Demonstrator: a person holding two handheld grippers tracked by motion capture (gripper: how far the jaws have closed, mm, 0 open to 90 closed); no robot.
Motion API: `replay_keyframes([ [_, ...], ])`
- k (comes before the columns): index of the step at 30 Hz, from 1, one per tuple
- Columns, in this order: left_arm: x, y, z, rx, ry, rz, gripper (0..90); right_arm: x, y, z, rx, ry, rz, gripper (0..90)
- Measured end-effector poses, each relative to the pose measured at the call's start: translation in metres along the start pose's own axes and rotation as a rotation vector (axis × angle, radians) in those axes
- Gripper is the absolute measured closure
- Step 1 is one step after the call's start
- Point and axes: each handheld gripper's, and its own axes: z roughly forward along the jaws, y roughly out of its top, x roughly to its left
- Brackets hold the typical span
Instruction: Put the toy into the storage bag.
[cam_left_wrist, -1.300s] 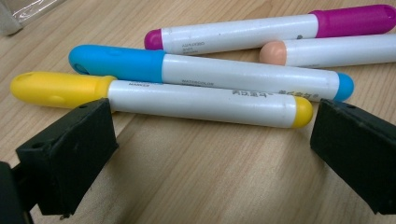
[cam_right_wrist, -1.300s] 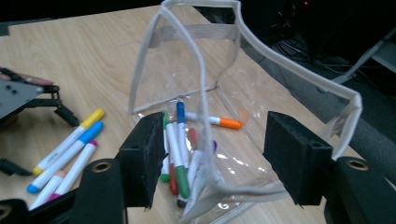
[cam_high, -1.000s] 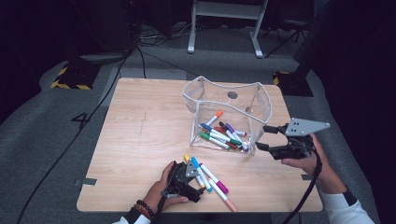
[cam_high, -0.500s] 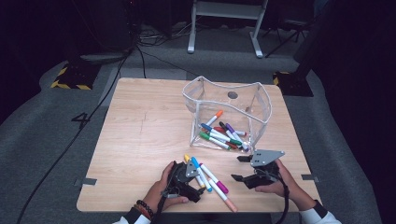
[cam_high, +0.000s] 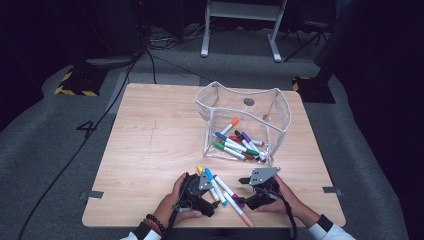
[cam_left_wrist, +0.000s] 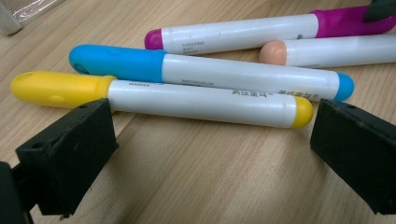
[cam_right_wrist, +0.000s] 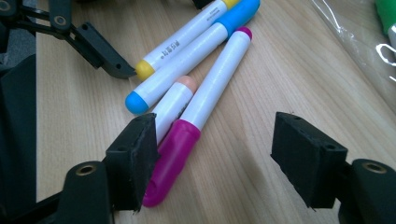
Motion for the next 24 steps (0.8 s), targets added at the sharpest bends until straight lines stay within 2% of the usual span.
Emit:
replay_keyframes([
  [4, 0.000, 0.000, 0.000, 0.000, 0.000, 0.000, 0.5, 0.000, -0.001, 0.004, 0.008, 0.005, 0.005, 32.3],
  [7, 0.000, 0.000, 0.000, 0.000, 0.000, 0.000, 0.5, 0.002, 0.000, 0.005, 0.021, -0.018, -0.018, 33.5],
  [11, 0.000, 0.000, 0.000, 0.000, 0.000, 0.000, 0.5, -0.001, -0.001, 0.006, 0.031, -0.026, -0.010, 35.8],
  [15, 0.000, 0.000, 0.000, 0.000, 0.000, 0.000, 0.5, -0.008, -0.005, 0.007, 0.030, -0.046, 0.020, 48.7],
  [17, 0.000, 0.000, 0.000, 0.000, 0.000, 0.000, 0.4, -0.012, -0.007, 0.004, 0.023, -0.055, 0.022, 60.7],
  [20, 0.000, 0.000, 0.000, -0.001, 0.000, 0.000, 0.5, -0.020, -0.012, -0.001, 0.012, -0.070, 0.039, 73.2],
  [24, 0.000, 0.000, 0.000, -0.001, 0.000, 0.000, 0.5, -0.031, -0.020, -0.009, 0.010, -0.096, 0.066, 74.4],
])
